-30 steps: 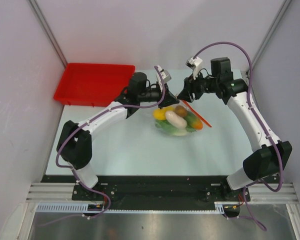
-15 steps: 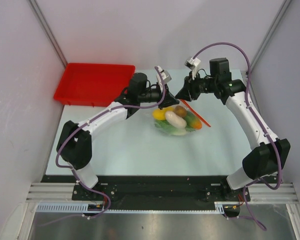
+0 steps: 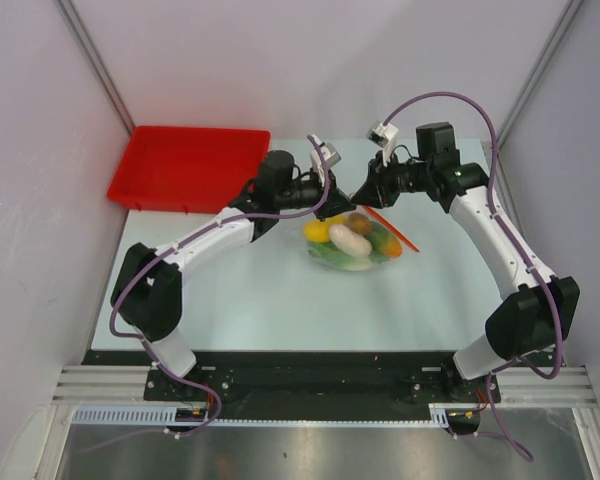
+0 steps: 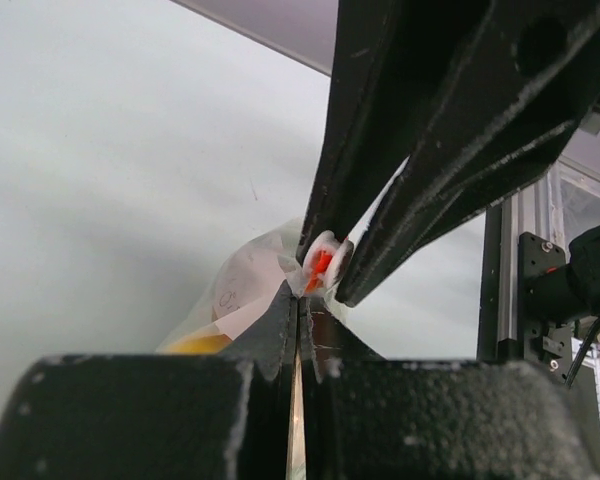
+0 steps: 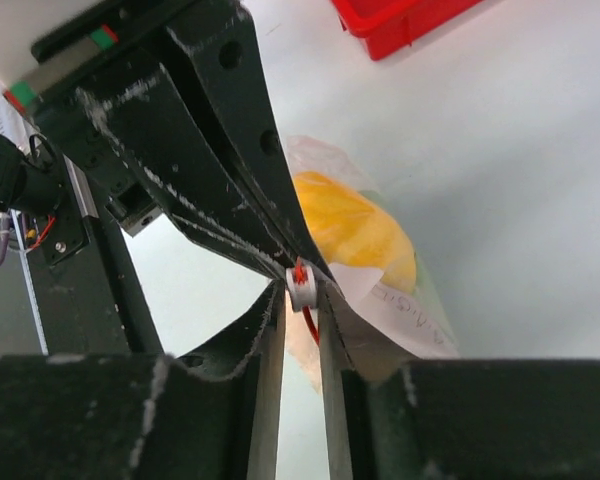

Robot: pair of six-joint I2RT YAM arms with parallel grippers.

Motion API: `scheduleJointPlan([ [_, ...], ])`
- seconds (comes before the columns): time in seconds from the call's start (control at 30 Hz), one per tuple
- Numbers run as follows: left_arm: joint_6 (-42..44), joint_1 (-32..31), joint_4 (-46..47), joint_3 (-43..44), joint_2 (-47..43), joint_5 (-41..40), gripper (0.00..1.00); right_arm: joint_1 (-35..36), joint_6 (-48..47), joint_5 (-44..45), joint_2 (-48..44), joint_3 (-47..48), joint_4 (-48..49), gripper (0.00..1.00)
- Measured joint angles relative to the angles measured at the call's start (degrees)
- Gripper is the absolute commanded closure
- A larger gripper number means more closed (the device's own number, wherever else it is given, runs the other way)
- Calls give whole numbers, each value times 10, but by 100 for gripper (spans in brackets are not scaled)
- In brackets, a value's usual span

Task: Open the zip-top bag and remove the fake food

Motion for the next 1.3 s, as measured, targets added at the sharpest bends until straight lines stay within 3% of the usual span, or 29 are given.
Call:
scheduleJointPlan([
  [0.2,-8,0,2,-3,-8,-4,100,-1,-8,0,-5,-16,-5,87],
  [0.23,-8,0,3,-3,-8,-4,100,-1,-10,0,-6,-16,-5,86],
  [0.27,-9,0,3,-3,-8,-3,100,-1,-9,0,-7,-16,-5,75],
  [0.3,-9,0,4,-3,-8,-3,100,-2,-9,-1,-9,-17,-4,71],
  [0.43,-9,0,5,-3,-8,-3,100,0,-8,-1,-10,-20,4,69],
  [0.73,-9,0,5,-3,-8,-2,100,0,-5,-2,-11,-21,22,78],
  [0.83,-9,0,5,-3,-8,-2,100,0,-3,-3,-11,-21,27,90],
  [0.87,-9,0,5,-3,-8,-2,100,0,-2,-3,-11,-21,27,100],
  [1.07,-29,0,6,-3,-8,-16,100,0,-12,-4,-11,-21,23,100],
  [1.3,-140,0,78,-56,-14,-61,100,6,-46,44,-37,-56,23,100],
])
